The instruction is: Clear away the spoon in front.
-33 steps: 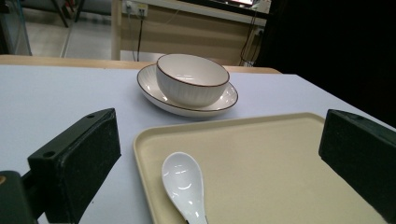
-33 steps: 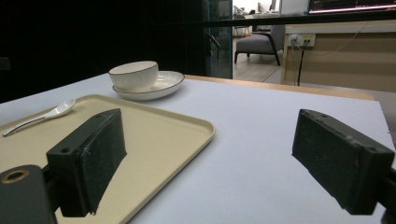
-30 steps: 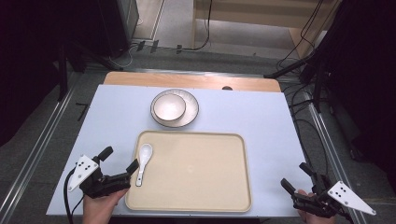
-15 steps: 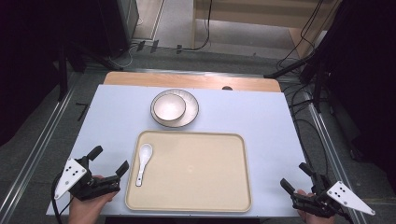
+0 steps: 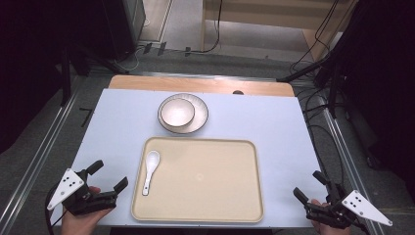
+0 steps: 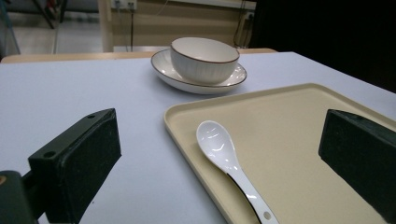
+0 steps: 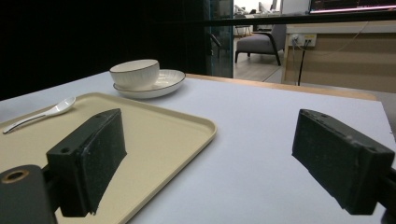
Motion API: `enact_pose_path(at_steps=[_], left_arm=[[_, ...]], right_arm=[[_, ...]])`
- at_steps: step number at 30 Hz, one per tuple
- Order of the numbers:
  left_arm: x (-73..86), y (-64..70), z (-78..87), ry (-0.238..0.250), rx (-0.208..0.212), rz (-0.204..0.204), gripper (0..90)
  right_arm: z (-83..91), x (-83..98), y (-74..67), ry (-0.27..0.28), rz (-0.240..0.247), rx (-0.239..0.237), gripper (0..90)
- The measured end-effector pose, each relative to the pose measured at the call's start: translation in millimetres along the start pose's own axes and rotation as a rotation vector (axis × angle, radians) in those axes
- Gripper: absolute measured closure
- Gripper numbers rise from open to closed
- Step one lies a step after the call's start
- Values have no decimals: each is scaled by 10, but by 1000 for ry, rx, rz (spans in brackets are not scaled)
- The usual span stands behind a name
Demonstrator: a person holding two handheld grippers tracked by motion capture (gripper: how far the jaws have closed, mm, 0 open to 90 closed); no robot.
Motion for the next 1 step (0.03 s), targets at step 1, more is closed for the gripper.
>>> enact_pose_path(at_steps=[1], left_arm=[[-12, 12, 9, 6, 0, -17, 0]], right_arm=[[0, -2, -1, 0, 3, -1, 100]])
Point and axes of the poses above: each handheld gripper's, and its own axes: z roughly backward along the jaws, x roughly out of its underside, y roughly to its right, the point moved 10 cm from there along -z, roughly forward along the jaws, and after that the axes turned 5 degrees about -x, right-handed, at the moved point
